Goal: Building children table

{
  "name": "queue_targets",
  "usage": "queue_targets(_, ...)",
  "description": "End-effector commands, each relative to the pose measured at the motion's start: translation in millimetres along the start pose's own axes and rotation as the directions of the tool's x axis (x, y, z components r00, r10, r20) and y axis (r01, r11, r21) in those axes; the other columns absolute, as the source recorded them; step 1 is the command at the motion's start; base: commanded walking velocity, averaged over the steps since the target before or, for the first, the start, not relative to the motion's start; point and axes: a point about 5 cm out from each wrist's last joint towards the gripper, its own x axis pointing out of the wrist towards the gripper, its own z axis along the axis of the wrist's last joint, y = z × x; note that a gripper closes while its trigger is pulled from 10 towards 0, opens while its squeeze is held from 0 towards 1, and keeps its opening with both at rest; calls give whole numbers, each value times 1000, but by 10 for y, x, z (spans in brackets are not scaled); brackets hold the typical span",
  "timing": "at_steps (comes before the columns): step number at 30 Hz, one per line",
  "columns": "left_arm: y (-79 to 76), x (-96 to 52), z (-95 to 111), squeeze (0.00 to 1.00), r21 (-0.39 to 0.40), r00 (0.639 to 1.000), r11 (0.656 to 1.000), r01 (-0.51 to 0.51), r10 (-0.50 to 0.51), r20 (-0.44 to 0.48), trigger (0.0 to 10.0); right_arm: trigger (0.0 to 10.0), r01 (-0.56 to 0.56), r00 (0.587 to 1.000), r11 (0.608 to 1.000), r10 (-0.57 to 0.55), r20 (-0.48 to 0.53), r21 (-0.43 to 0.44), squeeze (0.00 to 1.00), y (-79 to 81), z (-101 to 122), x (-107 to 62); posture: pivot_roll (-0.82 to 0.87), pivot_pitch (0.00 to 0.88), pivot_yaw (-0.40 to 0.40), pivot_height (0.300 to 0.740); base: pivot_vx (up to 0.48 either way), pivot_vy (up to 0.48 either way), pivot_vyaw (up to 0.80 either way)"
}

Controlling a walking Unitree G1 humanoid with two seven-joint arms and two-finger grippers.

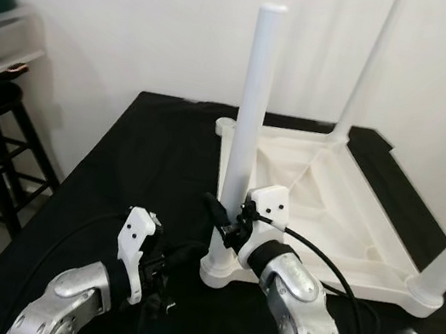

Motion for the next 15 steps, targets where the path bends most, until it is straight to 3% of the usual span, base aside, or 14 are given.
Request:
queue_targets(1, 29, -20, -20, 0, 7, 1000, 1000, -23, 23, -5, 10000, 3216, 61, 991, 997, -54, -122, 55, 0, -58, -219, -30, -108, 0, 1, 740, 0, 0, 0)
queue_targets(3, 29, -16, -22, 0, 7, 1000, 1000, -25, 25, -3, 10000, 3216, 84, 988, 995, -76, -133, 59, 0, -61, -221, -40, -107, 0, 0, 740, 0, 0, 0)
queue_targets(4, 23, -7, -25, 0, 6, 1000, 1000, -23, 23, -3, 10000, 10000, 98, 987, 990, -83, -134, 106, 0, -51, -197, -53, -99, 0, 1, 740, 0, 0, 0)
queue_targets(5, 19, -4, -28, 0, 5, 1000, 1000, -22, 22, -4, 10000, 10000, 58, 992, 991, -43, -122, 119, 1000, -22, -167, -50, -98, 0, 1, 740, 0, 0, 0)
queue_targets(8, 14, -1, -33, 0, 4, 1000, 1000, -21, 21, -5, 10000, 10000, -32, 994, 992, 44, -96, 123, 1000, 28, -110, -40, -98, 0, 0, 740, 0, 0, 0)
queue_targets(9, 11, 2, -35, 0, 3, 1000, 1000, -19, 19, -5, 10000, 10000, -136, 987, 984, 145, -74, 112, 1000, 55, -54, -36, -99, 0, -1, 740, 0, 0, 0)
queue_targets(11, 11, 2, -35, 0, 3, 1000, 1000, -19, 19, -5, 10000, 10000, -136, 987, 984, 145, -74, 112, 1000, 55, -54, -36, -99, 0, -1, 740, 0, 0, 0)
queue_targets(12, 3, 8, -39, 0, 1, 1000, 1000, -16, 16, -5, 10000, 10000, -273, 960, 959, 277, -45, 75, 1000, 24, 33, -50, -96, 0, -5, 740, 0, 0, 0)
queue_targets(13, 3, 8, -39, 0, 1, 1000, 1000, -16, 16, -5, 10000, 10000, -273, 960, 959, 277, -45, 75, 1000, 24, 33, -50, -96, 0, -5, 740, 0, 0, 0)
queue_targets(14, -4, 13, -43, 0, -1, 1000, 1000, -14, 14, -4, 10000, 10000, -407, 912, 913, 408, -36, 28, 1000, -28, 113, -77, -94, 0, -7, 740, 0, 0, 0)
queue_targets(15, -4, 13, -43, 0, -1, 1000, 1000, -14, 14, -4, 10000, 10000, -407, 912, 913, 408, -36, 28, 1000, -28, 113, -77, -94, 0, -7, 740, 0, 0, 0)
